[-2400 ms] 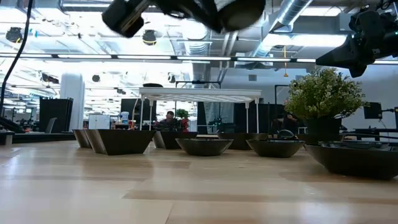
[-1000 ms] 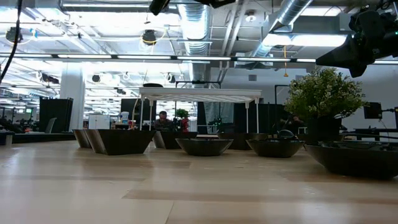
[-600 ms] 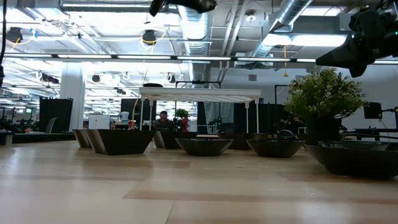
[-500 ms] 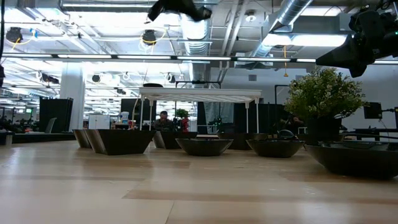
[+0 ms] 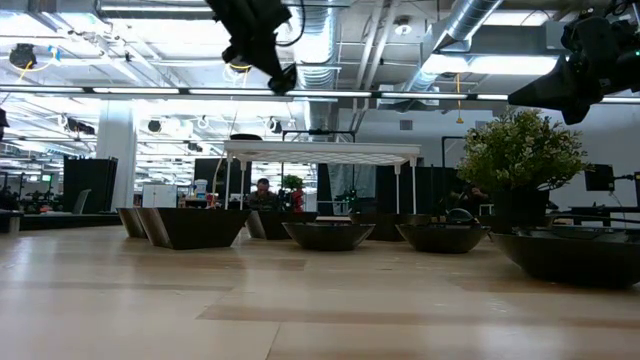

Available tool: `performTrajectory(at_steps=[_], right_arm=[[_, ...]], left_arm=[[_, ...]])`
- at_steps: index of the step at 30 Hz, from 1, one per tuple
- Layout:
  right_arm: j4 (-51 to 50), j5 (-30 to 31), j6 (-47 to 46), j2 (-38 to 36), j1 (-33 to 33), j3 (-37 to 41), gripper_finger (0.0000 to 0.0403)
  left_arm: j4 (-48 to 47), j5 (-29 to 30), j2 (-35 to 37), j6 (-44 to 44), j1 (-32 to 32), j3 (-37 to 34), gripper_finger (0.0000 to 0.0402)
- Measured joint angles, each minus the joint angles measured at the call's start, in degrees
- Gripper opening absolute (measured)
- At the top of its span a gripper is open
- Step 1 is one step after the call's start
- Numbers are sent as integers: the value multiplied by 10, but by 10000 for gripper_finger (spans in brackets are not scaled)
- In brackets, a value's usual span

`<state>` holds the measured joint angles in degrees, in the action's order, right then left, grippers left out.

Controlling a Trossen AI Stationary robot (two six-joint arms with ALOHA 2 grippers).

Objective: Pick & Place Mini shaped plates
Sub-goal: Stack the black drop-shaped plate on top of the black drop-shaped plates on the shelf

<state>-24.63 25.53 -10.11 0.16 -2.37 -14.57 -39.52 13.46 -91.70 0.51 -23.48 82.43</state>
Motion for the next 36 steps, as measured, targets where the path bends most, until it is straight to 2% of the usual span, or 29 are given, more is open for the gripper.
performTrajectory(at_steps=[8,16,26,36], right_arm=[[-2,0,0,0,0,0,1],[-2,0,0,0,0,0,1],[-2,0,0,0,0,0,1],[-2,0,-10,0,0,0,1]], left_arm=[[-23,-82,0,-61,-107,0,8],[-59,-147,0,-108,-181,0,8],[-59,-210,-11,-149,-200,0,9],[-73,-259,-41,-153,-207,-1,9]])
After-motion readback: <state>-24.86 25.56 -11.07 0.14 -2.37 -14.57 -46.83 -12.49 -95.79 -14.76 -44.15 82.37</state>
